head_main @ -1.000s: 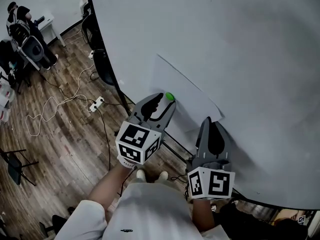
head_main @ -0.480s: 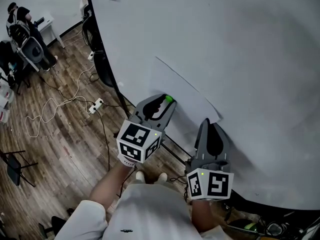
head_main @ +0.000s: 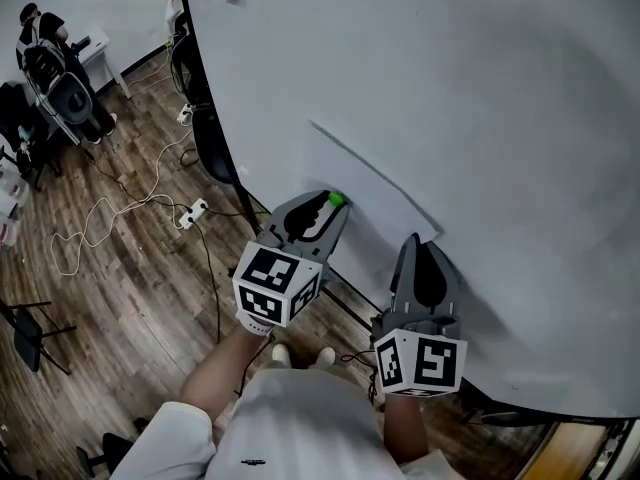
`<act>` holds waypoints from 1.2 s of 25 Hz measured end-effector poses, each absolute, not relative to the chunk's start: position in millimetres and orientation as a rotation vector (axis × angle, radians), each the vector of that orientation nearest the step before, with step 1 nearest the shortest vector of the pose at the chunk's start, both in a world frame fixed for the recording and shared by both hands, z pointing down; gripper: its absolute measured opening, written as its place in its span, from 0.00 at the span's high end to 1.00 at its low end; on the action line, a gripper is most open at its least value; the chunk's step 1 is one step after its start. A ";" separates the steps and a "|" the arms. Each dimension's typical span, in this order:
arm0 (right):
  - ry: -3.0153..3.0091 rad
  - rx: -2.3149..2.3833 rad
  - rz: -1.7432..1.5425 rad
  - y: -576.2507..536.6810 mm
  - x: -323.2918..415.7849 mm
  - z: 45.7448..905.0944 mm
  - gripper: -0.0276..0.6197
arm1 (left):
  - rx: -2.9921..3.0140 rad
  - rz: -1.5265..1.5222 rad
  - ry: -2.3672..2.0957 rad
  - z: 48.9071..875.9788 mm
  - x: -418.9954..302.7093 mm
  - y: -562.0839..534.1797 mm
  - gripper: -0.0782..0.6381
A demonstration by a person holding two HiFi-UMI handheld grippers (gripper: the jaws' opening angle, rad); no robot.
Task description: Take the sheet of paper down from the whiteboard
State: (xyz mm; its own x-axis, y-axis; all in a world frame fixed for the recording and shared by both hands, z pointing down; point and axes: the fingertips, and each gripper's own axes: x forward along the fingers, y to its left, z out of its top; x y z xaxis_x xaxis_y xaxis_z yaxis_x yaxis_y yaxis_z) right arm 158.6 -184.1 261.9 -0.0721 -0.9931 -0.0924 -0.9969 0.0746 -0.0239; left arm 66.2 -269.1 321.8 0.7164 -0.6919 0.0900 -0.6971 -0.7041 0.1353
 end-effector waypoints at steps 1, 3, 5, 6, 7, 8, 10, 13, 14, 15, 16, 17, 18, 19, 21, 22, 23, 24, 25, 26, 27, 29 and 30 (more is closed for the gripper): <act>2.238 -2.082 0.072 -183.0 159.5 261.3 0.94 | 2.758 0.049 -1.126 321.6 64.6 -266.9 0.72; 2.234 -2.084 0.077 -179.9 160.9 261.6 0.94 | 2.753 0.053 -1.129 322.9 61.2 -261.0 0.72; 2.235 -2.085 0.080 -176.0 162.4 263.6 0.94 | 2.748 0.055 -1.137 325.2 57.9 -253.4 0.72; 2.235 -2.085 0.079 -174.9 163.1 264.3 0.94 | 2.746 0.055 -1.140 325.9 56.1 -250.0 0.72; 2.235 -2.085 0.077 -174.6 163.8 264.6 0.94 | 2.743 0.055 -1.144 326.3 54.1 -247.2 0.72; 2.234 -2.085 0.072 -174.6 164.4 265.0 0.94 | 2.739 0.054 -1.148 326.7 51.7 -244.7 0.72; 2.228 -2.080 0.061 -175.5 165.7 266.4 0.94 | 2.730 0.050 -1.159 328.0 46.1 -241.1 0.72; 2.234 -2.063 0.051 -182.1 163.6 268.2 0.94 | 2.715 0.043 -1.177 329.5 36.9 -242.2 0.72; 2.243 -2.054 0.051 -183.9 160.7 269.6 0.94 | 2.710 0.041 -1.183 330.8 33.6 -242.8 0.72; 2.254 -2.045 0.054 -184.6 157.1 271.5 0.94 | 2.707 0.040 -1.189 332.6 30.3 -242.4 0.72; 2.267 -2.036 0.057 -183.8 153.1 273.9 0.94 | 2.704 0.038 -1.194 334.7 27.3 -240.7 0.72; 2.280 -2.026 0.061 -181.7 149.1 276.6 0.94 | 2.701 0.035 -1.200 336.8 24.6 -237.6 0.72; 2.293 -2.016 0.064 -178.7 145.5 279.4 0.94 | 2.699 0.032 -1.205 339.0 22.3 -233.5 0.72; 2.302 -2.006 0.065 -175.3 142.6 282.2 0.94 | 2.698 0.029 -1.209 341.1 20.4 -229.2 0.72; 2.315 -1.989 0.066 -170.4 139.0 287.4 0.94 | 2.694 0.023 -1.219 345.3 17.3 -222.7 0.72; 2.319 -1.981 0.067 -169.1 138.2 289.7 0.94 | 2.691 0.021 -1.225 347.2 15.8 -220.6 0.72; 2.323 -1.974 0.068 -167.9 137.4 291.4 0.94 | 2.689 0.020 -1.230 348.6 14.1 -218.5 0.72; 2.327 -1.967 0.070 -166.2 136.3 292.0 0.94 | 2.687 0.019 -1.236 349.1 11.8 -215.6 0.72; 2.331 -1.959 0.074 -163.6 134.6 291.2 0.94 | 2.686 0.018 -1.242 348.1 8.5 -211.7 0.72; 2.335 -1.952 0.078 -160.7 132.2 288.8 0.94 | 2.685 0.016 -1.250 345.6 4.3 -207.2 0.72; 2.340 -1.944 0.082 -158.3 129.7 285.6 0.94 | 2.683 0.014 -1.259 342.1 -0.5 -203.0 0.72; 2.351 -1.925 0.088 -156.3 125.7 279.7 0.94 | 2.676 0.006 -1.280 335.2 -9.3 -197.5 0.72; 2.358 -1.914 0.090 -155.6 124.3 278.0 0.94 | 2.673 0.003 -1.291 332.4 -13.0 -194.9 0.72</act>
State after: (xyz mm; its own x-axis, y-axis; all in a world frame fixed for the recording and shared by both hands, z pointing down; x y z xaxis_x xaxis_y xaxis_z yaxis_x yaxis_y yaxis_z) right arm 124.3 -155.6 278.0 -0.2030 -0.9722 -0.1171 -0.9783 0.2065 -0.0191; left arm -13.0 -194.9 332.4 0.6244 -0.7774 0.0766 -0.7777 -0.6095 0.1540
